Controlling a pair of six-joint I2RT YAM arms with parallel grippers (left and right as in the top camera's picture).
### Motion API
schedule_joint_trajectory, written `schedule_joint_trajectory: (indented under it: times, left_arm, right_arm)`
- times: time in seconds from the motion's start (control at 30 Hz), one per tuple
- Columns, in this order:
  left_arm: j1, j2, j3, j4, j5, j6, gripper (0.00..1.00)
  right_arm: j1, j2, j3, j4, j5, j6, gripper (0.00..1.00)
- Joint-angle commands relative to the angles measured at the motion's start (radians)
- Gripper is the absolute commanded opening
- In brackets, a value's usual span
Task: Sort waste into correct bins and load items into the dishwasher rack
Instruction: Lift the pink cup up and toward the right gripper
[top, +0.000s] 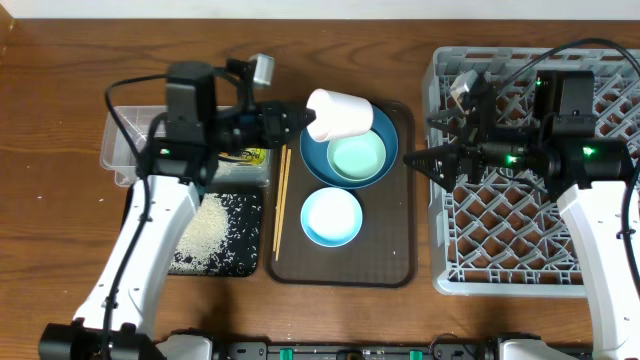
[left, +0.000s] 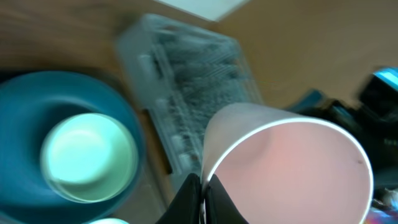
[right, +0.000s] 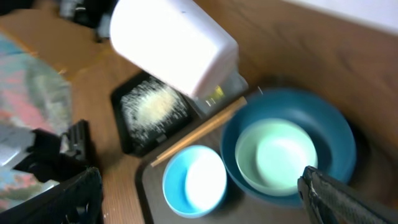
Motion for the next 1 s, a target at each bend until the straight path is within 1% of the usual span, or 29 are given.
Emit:
schedule_joint_trajectory:
  times: [0.0,0.07,0.23,0.4,0.57,0.67,0.8,0.87,0.97]
  left_arm:
    - [0.02,0.005,0.0,0.055,0.308,-0.058,0.06]
    - [0.016,0.005,0.0,0.084,0.332,-0.082,0.06]
    - [-0.01,0.005,0.0,0.119,0.332,-0.091,0.06]
    - [-0.028,0.005,0.0,0.145,0.329,-0.11,0.06]
    - [-0.029,0.005,0.0,0.145,0.333,-0.117,0.06]
    - [-0.029,0.005,0.0,0.149,0.334,-0.142,0.06]
    - [-0.029,0.005,0.0,0.196,0.378,-0.178,0.06]
    - [-0.028,0.005,0.0,0.221,0.384,-0.204,0.06]
    - [-0.028,0.005,0.0,0.226,0.385,-0.206,0.06]
  right_arm:
    - [0.004,0.001,0.019,0.022,-0.15,-0.098,0.99]
    - [0.016,0.001,0.019,0.055,-0.153,-0.087,0.99]
    - [0.081,0.007,0.019,0.141,-0.15,-0.077,0.99]
    - [0.125,0.013,0.019,0.213,-0.134,-0.026,0.99]
    - [0.159,0.014,0.019,0.23,-0.135,-0.026,0.99]
    - [0.18,0.014,0.019,0.249,-0.135,-0.026,0.99]
    - [0.2,0.014,0.019,0.273,-0.135,-0.026,0.99]
    - [0.211,0.014,0.019,0.284,-0.134,-0.026,0.95]
    - [0.22,0.014,0.019,0.303,-0.135,-0.026,0.81]
